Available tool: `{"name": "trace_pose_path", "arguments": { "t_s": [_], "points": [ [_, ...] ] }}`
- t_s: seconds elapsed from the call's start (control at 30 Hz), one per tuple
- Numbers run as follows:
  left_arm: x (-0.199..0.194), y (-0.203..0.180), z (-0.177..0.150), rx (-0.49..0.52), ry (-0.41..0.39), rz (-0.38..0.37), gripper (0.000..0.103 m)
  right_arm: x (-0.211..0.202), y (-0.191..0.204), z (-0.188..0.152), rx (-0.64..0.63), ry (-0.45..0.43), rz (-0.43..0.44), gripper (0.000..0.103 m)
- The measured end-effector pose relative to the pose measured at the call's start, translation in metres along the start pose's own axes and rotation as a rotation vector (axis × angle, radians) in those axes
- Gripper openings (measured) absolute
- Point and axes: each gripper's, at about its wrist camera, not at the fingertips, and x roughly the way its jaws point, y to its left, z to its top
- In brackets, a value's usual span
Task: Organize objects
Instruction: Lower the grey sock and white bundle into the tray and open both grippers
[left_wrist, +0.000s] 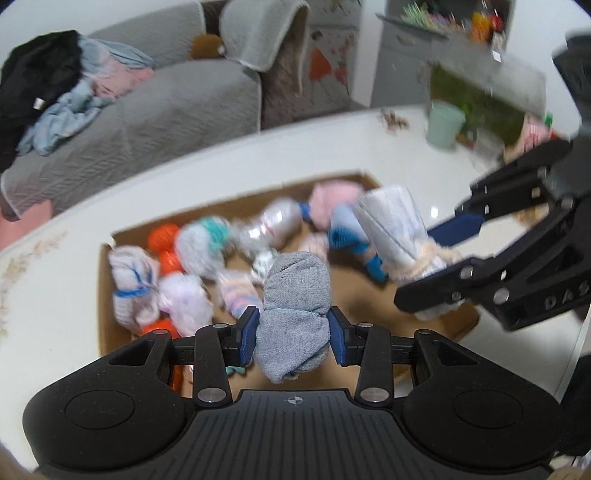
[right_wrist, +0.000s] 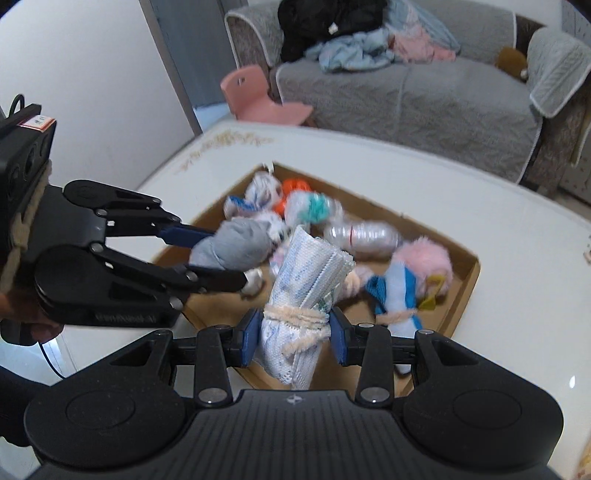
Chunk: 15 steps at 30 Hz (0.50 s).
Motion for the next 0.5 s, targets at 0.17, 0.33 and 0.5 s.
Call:
{"name": "trace_pose_path", "arguments": {
  "t_s": [0.17, 0.33, 0.5],
  "points": [
    [0.027, 0.005, -0.018, 0.060, 0.078, 0.022, 0.046, 0.025, 0.001, -0.001, 0.010, 0.046, 0.008, 0.036],
    [0.033, 0.018, -0.027, 0.052, 0.098, 0.055, 0.046, 0.045, 0.010, 0.004, 0.003, 0.073, 0.036, 0.036],
    [0.033, 0.025, -0.034, 0.056, 0.142, 0.043, 0.047, 0.059, 0.017, 0.007, -0.009, 0.103, 0.054, 0.036]
  ]
}}
